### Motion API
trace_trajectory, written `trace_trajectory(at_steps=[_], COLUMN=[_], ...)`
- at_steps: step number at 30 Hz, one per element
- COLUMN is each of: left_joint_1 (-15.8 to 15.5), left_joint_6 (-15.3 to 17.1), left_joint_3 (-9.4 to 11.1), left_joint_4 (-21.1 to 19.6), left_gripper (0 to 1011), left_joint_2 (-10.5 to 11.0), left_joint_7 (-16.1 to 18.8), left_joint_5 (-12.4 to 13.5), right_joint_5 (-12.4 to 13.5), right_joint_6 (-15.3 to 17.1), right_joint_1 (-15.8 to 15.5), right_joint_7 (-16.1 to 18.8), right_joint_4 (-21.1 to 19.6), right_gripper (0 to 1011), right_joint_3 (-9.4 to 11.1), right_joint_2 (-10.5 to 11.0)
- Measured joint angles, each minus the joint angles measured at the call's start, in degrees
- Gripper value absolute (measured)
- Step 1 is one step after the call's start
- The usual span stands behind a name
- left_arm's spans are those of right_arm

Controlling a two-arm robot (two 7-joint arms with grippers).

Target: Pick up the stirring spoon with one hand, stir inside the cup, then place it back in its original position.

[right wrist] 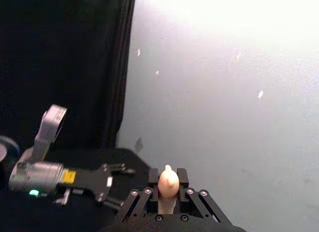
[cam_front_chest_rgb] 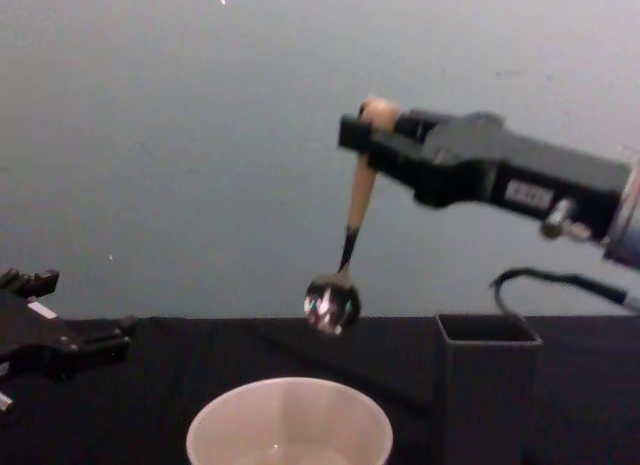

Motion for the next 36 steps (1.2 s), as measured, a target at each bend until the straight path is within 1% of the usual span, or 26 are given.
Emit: trace_trajectory(at_steps=[3, 8, 11, 14, 15, 18, 21, 24, 29, 36], left_joint_1=[0.00, 0.00, -0.01, 0.00, 0.00, 0.00, 0.00, 0.00, 0.00, 0.00], left_joint_6=[0.00, 0.00, 0.00, 0.00, 0.00, 0.00, 0.00, 0.00, 0.00, 0.00], left_joint_3=[0.00, 0.00, 0.00, 0.00, 0.00, 0.00, 0.00, 0.00, 0.00, 0.00], left_joint_4=[0.00, 0.00, 0.00, 0.00, 0.00, 0.00, 0.00, 0.00, 0.00, 0.00], left_gripper=[1001, 1001, 1001, 1001, 1001, 1001, 1001, 1001, 1002, 1001], left_joint_2=[0.00, 0.00, 0.00, 0.00, 0.00, 0.00, 0.00, 0.00, 0.00, 0.00], left_joint_7=[0.00, 0.00, 0.00, 0.00, 0.00, 0.00, 0.00, 0.00, 0.00, 0.00], left_joint_5=[0.00, 0.00, 0.00, 0.00, 0.00, 0.00, 0.00, 0.00, 0.00, 0.00], right_joint_5=[0.75, 0.78, 0.74, 0.63, 0.38, 0.06, -0.09, -0.04, 0.17, 0.27], right_joint_6=[0.13, 0.11, 0.47, 0.71, 0.97, 1.49, 2.73, 3.65, 4.75, 6.15], right_joint_1=[-0.64, -2.26, -4.23, -5.48, -6.27, -7.51, -9.53, -10.87, -12.22, -12.77], right_joint_7=[-0.81, -3.08, -4.91, -5.86, -6.57, -7.54, -8.92, -9.49, -9.85, -10.17], right_joint_4=[-2.12, -5.30, -7.96, -9.41, -10.15, -11.24, -12.63, -13.45, -14.26, -14.09], right_gripper=[212, 213, 213, 213, 213, 213, 213, 213, 213, 213], right_joint_3=[1.26, 3.31, 5.17, 6.20, 6.83, 7.69, 9.12, 9.93, 10.61, 10.63], right_joint_2=[1.10, 2.78, 4.19, 4.97, 5.39, 5.93, 6.64, 7.02, 7.25, 6.91])
